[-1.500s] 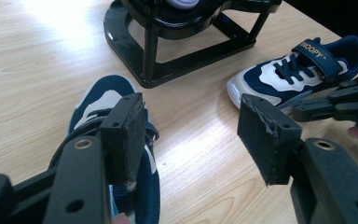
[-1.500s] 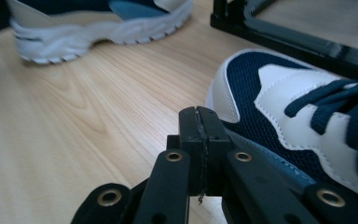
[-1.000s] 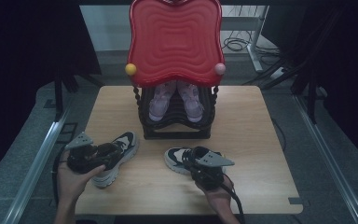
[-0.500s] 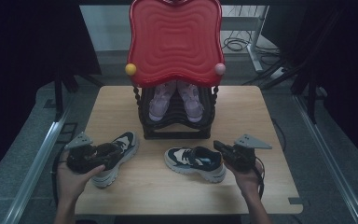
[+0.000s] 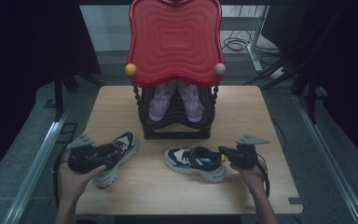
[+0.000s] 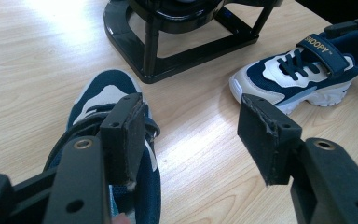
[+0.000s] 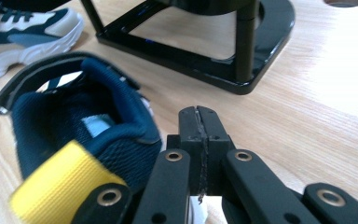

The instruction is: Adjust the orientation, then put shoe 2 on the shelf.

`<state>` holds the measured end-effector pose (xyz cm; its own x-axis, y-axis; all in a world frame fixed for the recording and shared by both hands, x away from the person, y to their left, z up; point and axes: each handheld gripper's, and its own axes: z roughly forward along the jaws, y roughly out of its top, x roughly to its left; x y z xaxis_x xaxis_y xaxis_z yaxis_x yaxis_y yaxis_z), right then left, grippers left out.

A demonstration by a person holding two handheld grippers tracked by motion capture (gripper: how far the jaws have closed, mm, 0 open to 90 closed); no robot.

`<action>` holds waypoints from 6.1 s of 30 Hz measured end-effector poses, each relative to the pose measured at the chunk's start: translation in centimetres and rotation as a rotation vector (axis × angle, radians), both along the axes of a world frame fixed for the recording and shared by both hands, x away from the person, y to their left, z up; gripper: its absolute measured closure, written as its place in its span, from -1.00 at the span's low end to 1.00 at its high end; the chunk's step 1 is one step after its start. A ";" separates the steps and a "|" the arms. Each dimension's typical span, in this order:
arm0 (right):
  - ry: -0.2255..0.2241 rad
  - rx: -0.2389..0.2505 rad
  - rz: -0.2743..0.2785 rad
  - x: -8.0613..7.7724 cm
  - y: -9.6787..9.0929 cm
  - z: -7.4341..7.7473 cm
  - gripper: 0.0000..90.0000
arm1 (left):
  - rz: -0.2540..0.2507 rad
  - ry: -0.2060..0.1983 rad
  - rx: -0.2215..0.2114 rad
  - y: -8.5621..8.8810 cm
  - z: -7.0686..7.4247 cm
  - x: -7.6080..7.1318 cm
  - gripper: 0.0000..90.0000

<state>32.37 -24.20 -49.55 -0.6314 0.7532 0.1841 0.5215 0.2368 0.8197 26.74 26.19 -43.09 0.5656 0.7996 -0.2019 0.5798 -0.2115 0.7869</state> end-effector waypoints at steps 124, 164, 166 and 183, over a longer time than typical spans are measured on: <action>-0.089 0.106 0.023 -4.3 0.7 3.2 0.30 | 0.094 0.105 -0.055 7.1 -4.7 3.5 0.02; 0.013 0.016 0.133 -1.5 4.2 3.1 0.22 | 0.028 0.179 0.003 6.5 -5.5 4.9 0.55; 0.022 -0.001 0.135 -1.4 4.3 2.8 0.24 | 0.030 0.181 0.001 6.5 -5.5 4.9 0.55; 0.120 -0.024 0.161 -0.7 4.0 1.5 0.26 | 0.033 0.182 0.001 6.5 -5.5 4.9 0.55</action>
